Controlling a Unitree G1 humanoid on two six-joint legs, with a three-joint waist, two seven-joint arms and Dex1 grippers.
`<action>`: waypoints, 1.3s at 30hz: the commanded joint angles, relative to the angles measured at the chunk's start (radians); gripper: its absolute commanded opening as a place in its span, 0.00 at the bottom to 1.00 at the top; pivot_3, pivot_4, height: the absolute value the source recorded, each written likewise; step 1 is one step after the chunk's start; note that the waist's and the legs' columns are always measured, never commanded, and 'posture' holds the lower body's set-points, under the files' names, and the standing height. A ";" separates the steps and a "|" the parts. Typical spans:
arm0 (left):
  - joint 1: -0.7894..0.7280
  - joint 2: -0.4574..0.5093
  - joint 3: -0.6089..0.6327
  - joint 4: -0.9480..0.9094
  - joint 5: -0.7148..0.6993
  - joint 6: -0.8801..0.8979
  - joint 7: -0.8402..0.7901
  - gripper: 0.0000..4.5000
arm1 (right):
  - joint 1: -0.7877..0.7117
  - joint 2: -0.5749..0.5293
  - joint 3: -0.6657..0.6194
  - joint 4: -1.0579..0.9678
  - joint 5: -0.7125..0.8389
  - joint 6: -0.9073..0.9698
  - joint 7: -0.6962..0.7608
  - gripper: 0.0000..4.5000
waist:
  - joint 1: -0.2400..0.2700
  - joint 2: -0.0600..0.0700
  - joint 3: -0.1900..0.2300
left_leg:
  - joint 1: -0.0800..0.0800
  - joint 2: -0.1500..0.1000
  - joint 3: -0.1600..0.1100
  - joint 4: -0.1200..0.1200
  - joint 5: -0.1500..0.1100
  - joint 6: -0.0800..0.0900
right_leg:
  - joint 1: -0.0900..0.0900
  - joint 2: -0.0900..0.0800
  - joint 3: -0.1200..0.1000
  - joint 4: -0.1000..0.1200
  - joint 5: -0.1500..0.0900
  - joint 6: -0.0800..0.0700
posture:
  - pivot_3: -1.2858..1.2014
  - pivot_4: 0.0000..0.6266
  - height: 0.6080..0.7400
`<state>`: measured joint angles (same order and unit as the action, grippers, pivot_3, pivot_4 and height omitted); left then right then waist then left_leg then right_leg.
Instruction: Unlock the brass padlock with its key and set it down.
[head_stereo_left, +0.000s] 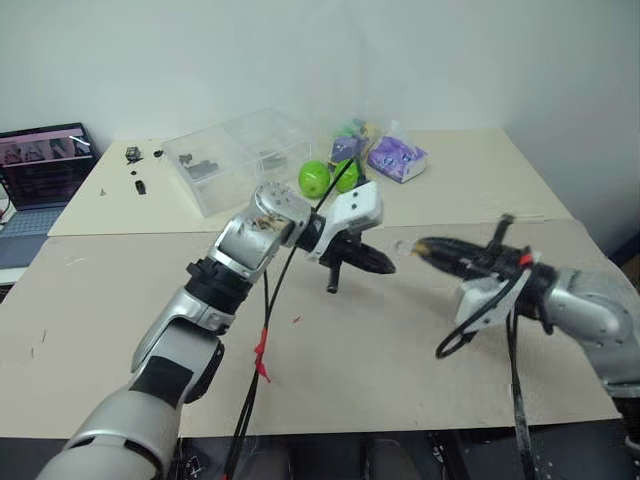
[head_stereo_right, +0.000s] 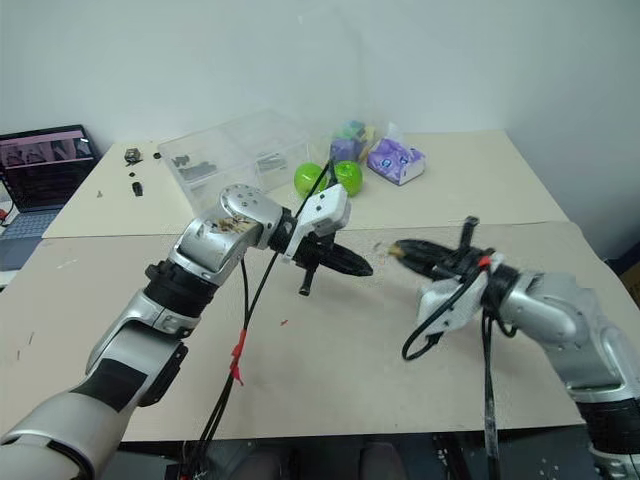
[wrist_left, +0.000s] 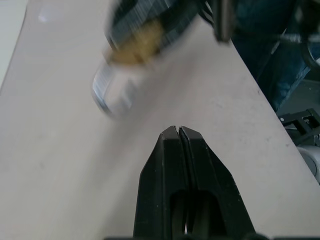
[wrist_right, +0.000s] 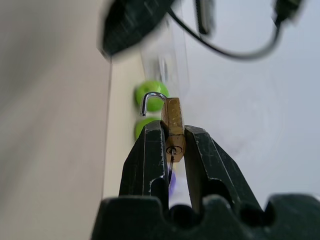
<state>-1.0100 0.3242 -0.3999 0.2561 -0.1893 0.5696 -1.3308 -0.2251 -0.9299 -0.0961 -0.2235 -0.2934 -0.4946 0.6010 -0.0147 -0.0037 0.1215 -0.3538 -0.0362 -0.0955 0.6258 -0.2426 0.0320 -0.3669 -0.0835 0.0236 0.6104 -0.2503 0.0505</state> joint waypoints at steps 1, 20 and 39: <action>-0.015 -0.006 0.006 -0.033 -0.015 0.022 0.000 0.02 | -0.031 -0.013 -0.037 0.011 0.002 0.011 -0.019 0.03 | 0.000 0.000 0.000 | 0.000 0.000 0.000 0.000 0.000 0.000 | 0.000 0.000 0.000 0.000 0.000 0.000 | 0.52 0.24 1.00; -0.027 -0.015 0.016 -0.001 -0.012 0.015 0.025 0.02 | -0.011 0.066 0.012 -0.122 0.040 0.113 0.013 0.03 | 0.000 0.000 0.000 | 0.000 0.000 0.001 0.000 0.000 0.000 | 0.000 0.000 0.002 0.000 0.000 0.000 | 0.52 0.24 1.00; -0.060 -0.036 0.017 0.061 -0.005 -0.033 0.020 0.02 | 0.050 0.133 0.045 -0.249 0.004 0.230 0.020 0.03 | 0.000 0.000 0.000 | 0.000 0.000 0.002 0.000 0.000 0.000 | 0.000 0.000 0.002 0.000 0.000 0.000 | 0.52 0.24 1.00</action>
<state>-1.0451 0.2880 -0.3997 0.3283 -0.1941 0.5591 -1.3084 -0.1717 -0.7999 -0.0453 -0.4281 -0.2919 -0.2719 0.6316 -0.0147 -0.0035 0.1214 -0.3539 -0.0363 -0.0939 0.6257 -0.2427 0.0321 -0.3673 -0.0833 0.0253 0.6101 -0.2503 0.0507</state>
